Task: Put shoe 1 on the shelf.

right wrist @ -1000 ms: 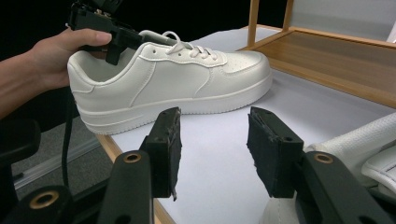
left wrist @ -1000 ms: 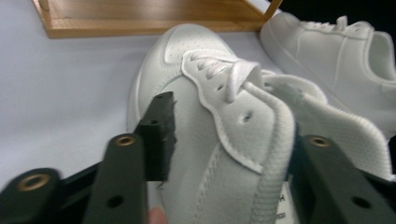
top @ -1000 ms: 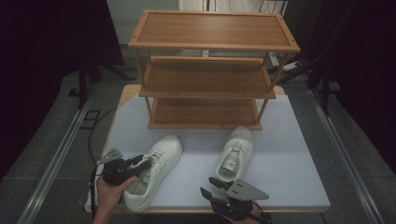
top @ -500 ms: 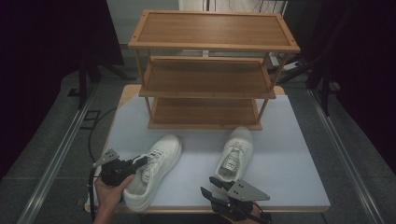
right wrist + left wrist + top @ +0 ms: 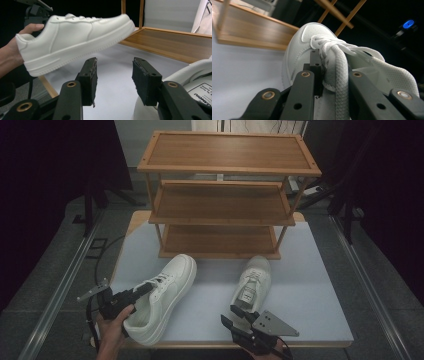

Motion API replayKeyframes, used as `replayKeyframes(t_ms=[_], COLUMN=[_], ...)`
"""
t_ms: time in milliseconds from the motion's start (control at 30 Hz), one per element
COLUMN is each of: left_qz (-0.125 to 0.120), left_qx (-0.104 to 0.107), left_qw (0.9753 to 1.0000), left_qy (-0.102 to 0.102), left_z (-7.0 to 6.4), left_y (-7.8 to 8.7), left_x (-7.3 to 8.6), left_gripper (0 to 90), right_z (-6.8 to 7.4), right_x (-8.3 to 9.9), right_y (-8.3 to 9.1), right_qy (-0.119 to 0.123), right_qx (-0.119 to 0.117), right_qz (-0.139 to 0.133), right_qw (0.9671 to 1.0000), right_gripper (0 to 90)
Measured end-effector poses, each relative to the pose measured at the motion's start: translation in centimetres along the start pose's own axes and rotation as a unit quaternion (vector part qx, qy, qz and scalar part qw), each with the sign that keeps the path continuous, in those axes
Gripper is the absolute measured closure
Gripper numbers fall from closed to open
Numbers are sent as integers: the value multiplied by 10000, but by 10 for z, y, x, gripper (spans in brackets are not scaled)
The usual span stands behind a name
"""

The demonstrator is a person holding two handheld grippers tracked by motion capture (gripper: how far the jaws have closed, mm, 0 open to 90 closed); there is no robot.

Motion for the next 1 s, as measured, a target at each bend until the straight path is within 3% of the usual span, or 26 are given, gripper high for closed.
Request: replayKeyframes(t_ms=[167, 633, 867, 1000], left_qz=[-107, -280, -234, -334], left_qx=[71, -98, 3, 75], left_qw=[9999, 9995, 9995, 9990], left_qy=[60, -54, -228, -279], left_z=[-7, -23, -39, -48], left_y=[-1, -18, -33, -40], left_x=[-4, -14, -27, -37], left_gripper=[810, 811, 811, 811], right_z=[-1, -7, -10, -10], right_x=[-2, -18, -20, -19], right_y=[2, 3, 6, 7], right_qy=[-11, -230, -217, -202], right_qx=[20, 60, 101, 126], right_qz=[-52, -322, -330, -319], right_qw=[10000, 9992, 9992, 9992], right_gripper=[547, 548, 548, 548])
Point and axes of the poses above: each handheld gripper's, and its own axes: y roughly backward along the jaws, x roughly out of its underside, z roughly to its left, the point moved 7 cm from there along -y, roughly forward along the jaws, and after that the axes turned 14 degrees about -z, right-handed, at the moved point
